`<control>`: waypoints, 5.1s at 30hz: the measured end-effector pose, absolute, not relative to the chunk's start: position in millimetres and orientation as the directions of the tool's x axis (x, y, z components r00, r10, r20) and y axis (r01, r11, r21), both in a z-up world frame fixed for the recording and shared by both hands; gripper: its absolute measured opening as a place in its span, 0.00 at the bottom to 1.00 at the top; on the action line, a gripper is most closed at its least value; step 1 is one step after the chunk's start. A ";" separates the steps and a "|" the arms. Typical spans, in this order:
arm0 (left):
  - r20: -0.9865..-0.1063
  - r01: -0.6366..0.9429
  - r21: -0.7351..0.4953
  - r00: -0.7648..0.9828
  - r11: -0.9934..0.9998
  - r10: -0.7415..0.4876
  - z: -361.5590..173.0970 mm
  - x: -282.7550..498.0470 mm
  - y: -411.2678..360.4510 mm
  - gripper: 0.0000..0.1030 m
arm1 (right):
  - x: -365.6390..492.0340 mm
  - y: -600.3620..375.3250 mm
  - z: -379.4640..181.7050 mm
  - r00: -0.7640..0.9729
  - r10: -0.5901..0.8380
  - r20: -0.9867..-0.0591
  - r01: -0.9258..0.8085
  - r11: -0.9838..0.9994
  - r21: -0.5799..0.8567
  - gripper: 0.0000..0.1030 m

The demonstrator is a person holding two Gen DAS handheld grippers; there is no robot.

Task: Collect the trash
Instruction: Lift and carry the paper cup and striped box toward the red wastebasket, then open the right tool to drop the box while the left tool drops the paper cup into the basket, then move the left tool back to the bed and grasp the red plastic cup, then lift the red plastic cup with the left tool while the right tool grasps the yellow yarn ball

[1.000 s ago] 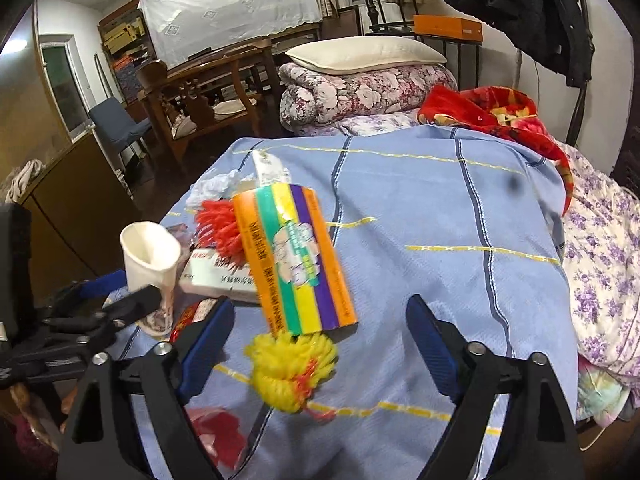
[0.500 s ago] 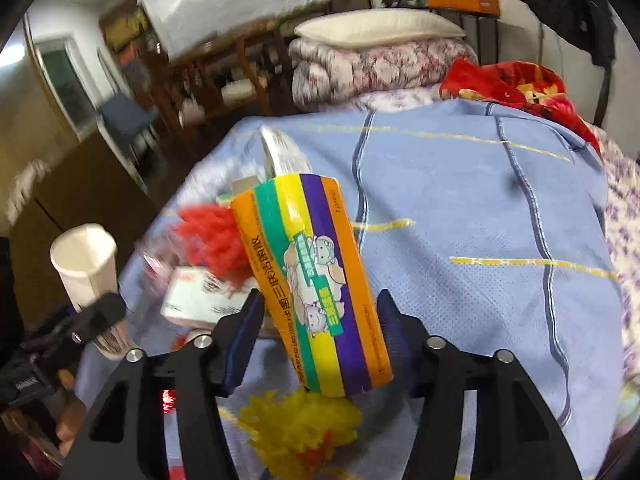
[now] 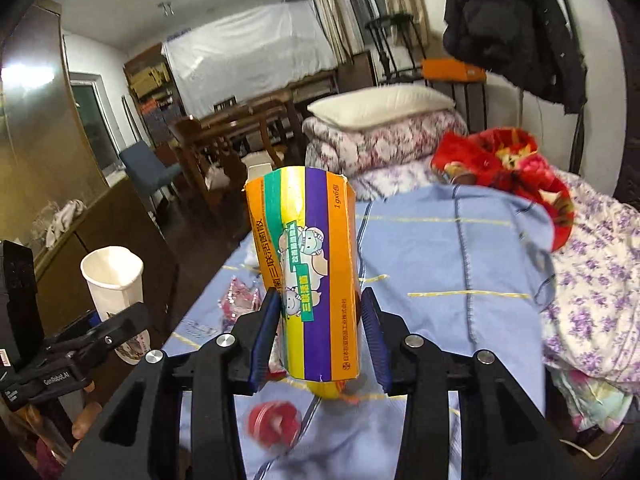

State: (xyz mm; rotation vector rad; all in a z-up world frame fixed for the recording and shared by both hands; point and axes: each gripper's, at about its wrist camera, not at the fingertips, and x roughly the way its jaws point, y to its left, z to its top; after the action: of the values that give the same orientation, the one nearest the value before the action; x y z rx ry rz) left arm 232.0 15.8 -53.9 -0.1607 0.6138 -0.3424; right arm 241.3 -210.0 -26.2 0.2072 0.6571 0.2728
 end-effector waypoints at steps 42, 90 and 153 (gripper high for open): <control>-0.641 0.704 -0.064 0.514 0.707 -0.570 -71.4 38.0 -287.5 0.81 | -52.1 -484.8 -106.4 0.824 0.010 -0.566 0.226 0.911 0.345 0.46; -0.658 0.584 -0.101 0.568 0.806 -0.494 -79.2 60.7 -237.9 0.93 | -54.0 -468.1 -98.5 0.831 0.056 -0.553 0.195 0.902 0.386 0.79; -0.681 0.216 -0.245 0.656 0.945 -0.326 -146.1 226.9 14.0 0.32 | 217.7 -210.0 -94.0 0.638 0.340 -0.691 -0.149 0.935 0.323 0.81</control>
State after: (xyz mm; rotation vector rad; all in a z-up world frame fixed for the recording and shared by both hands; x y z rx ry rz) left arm 226.9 14.0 -146.1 -0.1470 0.7987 -0.3088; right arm 217.7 -210.0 -94.0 0.2455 0.8352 0.2826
